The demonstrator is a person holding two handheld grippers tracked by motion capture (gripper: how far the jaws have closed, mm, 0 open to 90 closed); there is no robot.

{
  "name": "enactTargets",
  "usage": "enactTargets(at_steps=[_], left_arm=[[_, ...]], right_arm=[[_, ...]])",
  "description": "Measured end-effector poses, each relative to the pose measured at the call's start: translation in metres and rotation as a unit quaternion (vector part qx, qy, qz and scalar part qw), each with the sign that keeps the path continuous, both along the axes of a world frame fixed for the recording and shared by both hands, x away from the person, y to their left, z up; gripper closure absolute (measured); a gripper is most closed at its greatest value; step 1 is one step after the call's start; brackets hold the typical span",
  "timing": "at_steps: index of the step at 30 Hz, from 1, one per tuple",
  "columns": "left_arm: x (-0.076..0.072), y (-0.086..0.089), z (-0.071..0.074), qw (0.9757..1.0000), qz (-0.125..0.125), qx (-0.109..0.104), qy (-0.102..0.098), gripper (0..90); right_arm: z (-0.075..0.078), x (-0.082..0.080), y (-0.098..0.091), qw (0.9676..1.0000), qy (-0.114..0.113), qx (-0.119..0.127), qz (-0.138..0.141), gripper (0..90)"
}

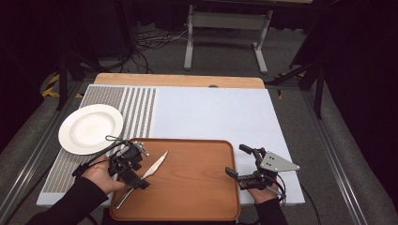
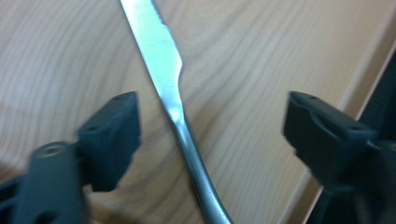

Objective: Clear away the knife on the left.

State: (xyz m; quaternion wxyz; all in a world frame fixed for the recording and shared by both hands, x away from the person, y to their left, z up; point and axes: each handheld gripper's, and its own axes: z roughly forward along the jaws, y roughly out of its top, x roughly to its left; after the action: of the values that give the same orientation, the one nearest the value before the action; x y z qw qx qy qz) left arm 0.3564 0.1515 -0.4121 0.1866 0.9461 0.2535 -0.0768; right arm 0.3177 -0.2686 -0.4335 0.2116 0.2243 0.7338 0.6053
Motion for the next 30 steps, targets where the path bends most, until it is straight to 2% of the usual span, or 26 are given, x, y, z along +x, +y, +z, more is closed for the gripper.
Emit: enactTargets(at_steps=[2,3,4,5,7,8,9,12,14,15,17,19,21,27,29,30], left_arm=[[-0.002,-0.001,0.001,0.9996,-0.021,-0.003,-0.017,34.7],[-0.003,-0.002,0.001,0.9993,-0.029,-0.005,-0.025,38.1],[-0.003,-0.002,0.001,0.9993,-0.029,-0.005,-0.025,41.3],[-0.005,-0.003,0.002,0.9985,-0.044,-0.009,-0.033,41.3],[-0.006,-0.004,0.002,0.9970,-0.062,-0.013,-0.044,60.2],[-0.006,-0.004,0.002,0.9966,-0.067,-0.013,-0.046,66.1],[-0.006,-0.005,0.001,0.9951,-0.082,-0.012,-0.053,71.1],[-0.007,-0.007,-0.001,0.9932,-0.100,-0.004,-0.060,83.4],[-0.008,-0.009,-0.002,0.9902,-0.121,0.000,-0.069,90.0],[-0.009,-0.009,-0.003,0.9896,-0.123,0.003,-0.073,90.0],[-0.009,-0.012,-0.005,0.9868,-0.140,0.013,-0.080,90.0],[-0.008,-0.014,-0.008,0.9851,-0.150,0.021,-0.081,90.0],[-0.010,-0.016,-0.010,0.9789,-0.175,0.033,-0.099,90.0],[-0.008,-0.016,-0.014,0.9765,-0.184,0.051,-0.101,90.0],[-0.008,-0.017,-0.017,0.9736,-0.197,0.057,-0.100,90.0],[-0.008,-0.017,-0.017,0.9736,-0.197,0.057,-0.100,90.0]], right_arm=[[0.000,0.000,0.000,1.0000,-0.001,-0.001,0.000,6.3],[0.000,0.000,0.000,1.0000,0.000,-0.001,0.001,6.4],[0.000,0.000,0.000,1.0000,0.000,-0.001,0.001,6.4],[0.000,0.000,0.000,1.0000,0.000,-0.001,0.001,6.3],[0.000,0.000,0.000,1.0000,0.001,-0.001,0.001,6.3],[0.000,0.000,0.001,1.0000,0.001,-0.001,0.001,6.4],[0.000,0.000,0.001,1.0000,0.001,-0.001,0.002,6.4],[0.000,0.000,0.001,1.0000,0.001,-0.001,0.003,6.5],[0.000,0.000,0.001,1.0000,0.001,-0.001,0.002,6.5],[0.000,0.000,0.001,1.0000,0.001,-0.001,0.002,6.5],[0.000,0.000,0.000,1.0000,0.001,-0.001,0.002,6.5],[0.000,0.000,0.000,1.0000,0.002,-0.001,0.003,6.5],[0.000,0.000,0.000,1.0000,0.002,0.000,0.003,6.5],[0.000,0.000,0.000,1.0000,0.002,0.001,0.003,6.5],[0.000,0.000,0.000,1.0000,0.002,0.001,0.003,6.5],[0.000,0.000,0.000,1.0000,0.002,0.001,0.003,6.5]])
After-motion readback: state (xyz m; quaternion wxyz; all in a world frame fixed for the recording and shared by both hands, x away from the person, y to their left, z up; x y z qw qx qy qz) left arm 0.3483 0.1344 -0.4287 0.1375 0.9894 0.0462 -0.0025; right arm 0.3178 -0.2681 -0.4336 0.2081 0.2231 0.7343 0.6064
